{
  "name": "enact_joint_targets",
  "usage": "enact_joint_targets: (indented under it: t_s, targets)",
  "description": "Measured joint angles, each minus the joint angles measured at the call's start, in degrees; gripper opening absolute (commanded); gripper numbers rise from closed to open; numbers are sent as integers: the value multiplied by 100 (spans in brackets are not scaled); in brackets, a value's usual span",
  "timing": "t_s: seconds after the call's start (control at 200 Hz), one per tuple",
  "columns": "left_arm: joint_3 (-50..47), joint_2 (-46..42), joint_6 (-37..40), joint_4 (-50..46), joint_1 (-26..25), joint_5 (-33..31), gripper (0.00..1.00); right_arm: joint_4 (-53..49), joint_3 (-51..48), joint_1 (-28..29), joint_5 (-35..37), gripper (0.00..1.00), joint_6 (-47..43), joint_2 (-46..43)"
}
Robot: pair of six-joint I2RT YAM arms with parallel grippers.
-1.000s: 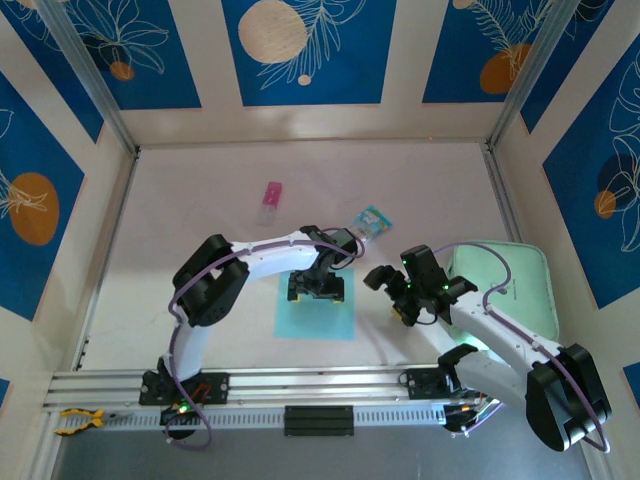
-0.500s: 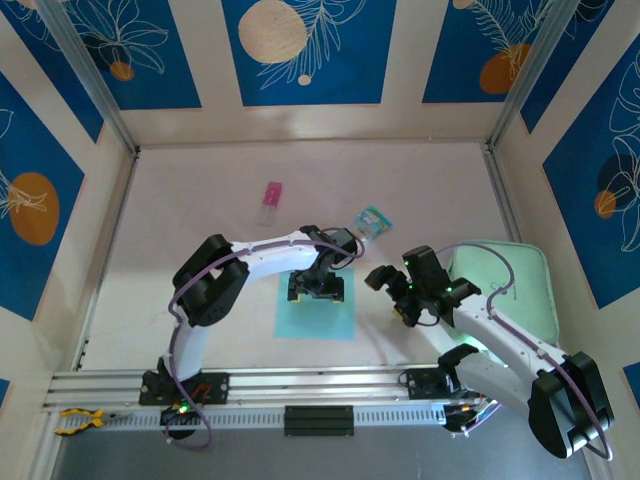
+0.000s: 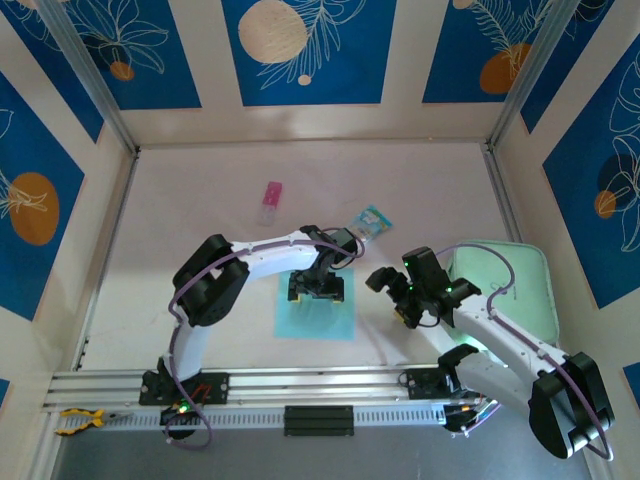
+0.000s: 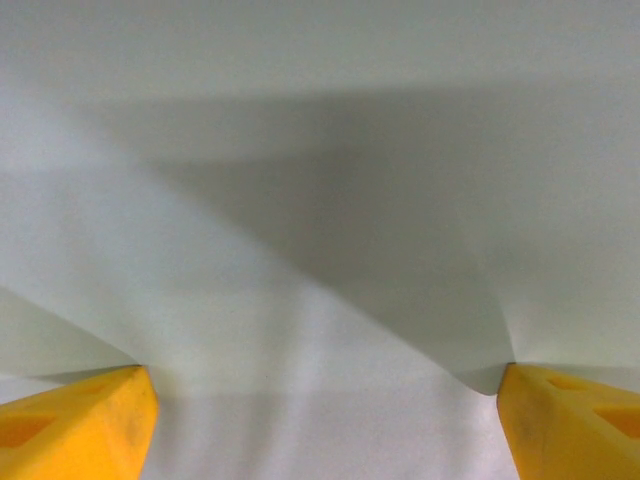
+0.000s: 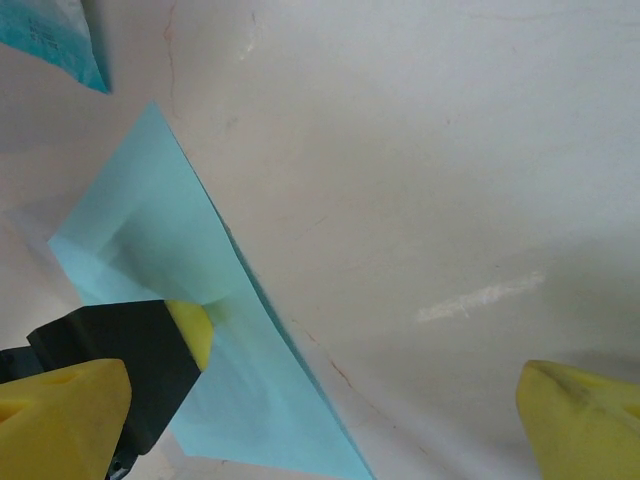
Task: Fold a paper plane with a square sheet of paper (pick it up from the middle)
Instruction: Fold the square sheet of paper in half at the bottom-center of the table.
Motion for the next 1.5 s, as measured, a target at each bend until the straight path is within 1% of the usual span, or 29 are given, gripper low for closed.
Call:
enact_joint_targets:
  t_s: [0.3,0.4,0.42,0.445,0.555,0.595,0.675,0.78,0.85,0.92,0.95,1.18,1.34,1.45,1.5]
  targets:
    - [0,2,0,4,0,20,86,-17,0,4,39,99,0,0]
    - [0,0,2,4,0,22,85,-24,2,4,39,99,0,0]
    - [0,2,2,4,0,22,84,-26,2,4,39,99,0,0]
    - [0,0,0,7,0,24,80,-24,4,7,39,99,0,0]
    - [0,-2,13,13,0,46,77,-13,4,31,35,99,-28,0]
    - [-7,-11,50,24,0,48,73,26,4,52,24,99,-70,0]
    - [-61,-57,136,57,0,46,72,210,4,136,-24,99,-162,-11]
    - [-221,-186,234,208,0,33,61,382,7,256,-55,99,-328,-70]
    - [-358,-304,326,382,-7,15,57,356,48,304,-44,99,-415,-76]
    - [-514,-446,391,601,-7,-15,49,256,151,319,39,99,-476,-76]
    - [-584,-520,415,682,-7,-33,47,203,208,319,74,99,-501,-74]
    - [-1034,-1239,549,1283,-4,-120,42,-22,396,297,367,99,-782,-76]
    - [-1478,-1853,599,1853,68,-87,41,-39,396,-52,380,99,-1364,-136]
    - [-2000,-2391,590,2507,197,201,41,-155,452,-382,243,99,-1912,-249]
    - [-2295,-2638,540,2959,323,501,41,-328,570,-540,162,99,-2105,-254]
